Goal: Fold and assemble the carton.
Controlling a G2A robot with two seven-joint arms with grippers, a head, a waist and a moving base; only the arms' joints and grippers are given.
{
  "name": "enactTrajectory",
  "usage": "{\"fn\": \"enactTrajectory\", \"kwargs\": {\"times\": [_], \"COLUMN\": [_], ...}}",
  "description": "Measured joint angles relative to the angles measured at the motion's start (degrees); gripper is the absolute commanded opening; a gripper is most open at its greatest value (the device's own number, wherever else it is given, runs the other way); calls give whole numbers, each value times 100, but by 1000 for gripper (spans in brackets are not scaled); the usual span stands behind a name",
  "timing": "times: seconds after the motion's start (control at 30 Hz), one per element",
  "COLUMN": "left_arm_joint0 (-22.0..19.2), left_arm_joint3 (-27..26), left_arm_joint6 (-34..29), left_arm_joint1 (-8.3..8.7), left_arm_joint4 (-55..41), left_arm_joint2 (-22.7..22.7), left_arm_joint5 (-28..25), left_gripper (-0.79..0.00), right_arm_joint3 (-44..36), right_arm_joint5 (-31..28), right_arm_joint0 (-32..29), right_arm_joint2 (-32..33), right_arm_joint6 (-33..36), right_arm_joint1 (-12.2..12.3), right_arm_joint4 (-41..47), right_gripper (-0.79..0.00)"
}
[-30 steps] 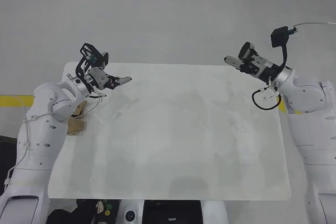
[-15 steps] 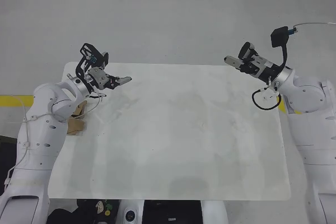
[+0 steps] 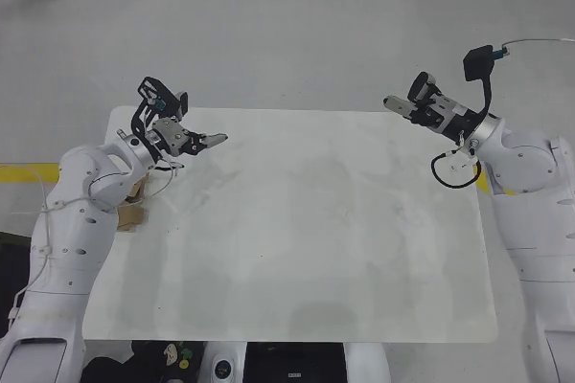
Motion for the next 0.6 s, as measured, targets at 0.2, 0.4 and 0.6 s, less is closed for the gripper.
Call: {"fn": "enactTrajectory", "kwargs": {"times": [0.2,0.4,0.6], "left_arm_joint0": [-227,-514,-873], "left_arm_joint3": [495,1165,1933], "left_arm_joint6": [-818,-1418,-1687], "left_arm_joint1": [150,285,393], "left_arm_joint4": [-872,-1343,-1457], "left_arm_joint2": [-560,-972,-1189], "left_arm_joint5": [-513,-664,-552], "left_gripper": [0,0,0], "right_arm_joint3": [0,0,0], "right_arm_joint5": [0,0,0], "right_arm_joint0": [0,0,0], "right_arm_joint2": [0,0,0], "right_arm_joint6": [0,0,0], "right_arm_joint1": [0,0,0], "right_arm_joint4": [0,0,0], "right_gripper": [0,0,0]}}
